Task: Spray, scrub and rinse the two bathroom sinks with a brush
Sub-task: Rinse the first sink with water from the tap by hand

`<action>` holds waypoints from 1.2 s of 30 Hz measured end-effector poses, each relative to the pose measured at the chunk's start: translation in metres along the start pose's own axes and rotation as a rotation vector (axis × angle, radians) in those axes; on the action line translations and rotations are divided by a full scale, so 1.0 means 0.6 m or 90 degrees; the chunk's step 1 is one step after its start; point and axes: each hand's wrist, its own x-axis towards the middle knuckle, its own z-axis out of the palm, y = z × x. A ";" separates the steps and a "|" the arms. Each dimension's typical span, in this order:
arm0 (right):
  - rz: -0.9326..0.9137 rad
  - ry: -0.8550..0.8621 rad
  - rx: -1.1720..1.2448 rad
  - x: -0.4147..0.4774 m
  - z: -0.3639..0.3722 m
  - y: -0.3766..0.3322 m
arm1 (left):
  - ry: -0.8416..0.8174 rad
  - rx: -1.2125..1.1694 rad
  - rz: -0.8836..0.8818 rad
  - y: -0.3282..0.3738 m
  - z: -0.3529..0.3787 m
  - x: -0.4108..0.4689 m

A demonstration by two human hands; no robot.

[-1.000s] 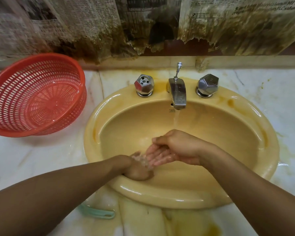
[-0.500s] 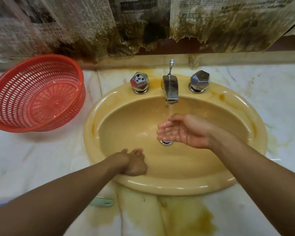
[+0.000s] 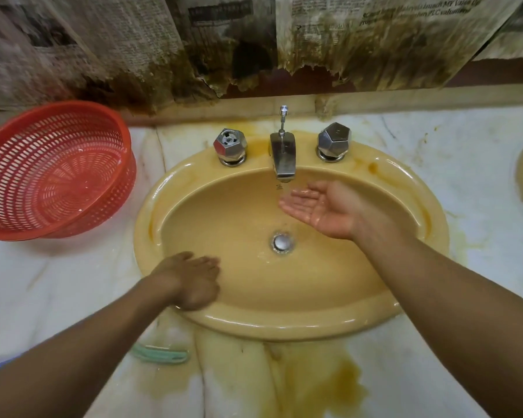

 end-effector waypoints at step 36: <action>0.125 -0.083 -0.334 -0.087 -0.025 0.020 | -0.063 -0.114 0.029 0.085 0.000 0.036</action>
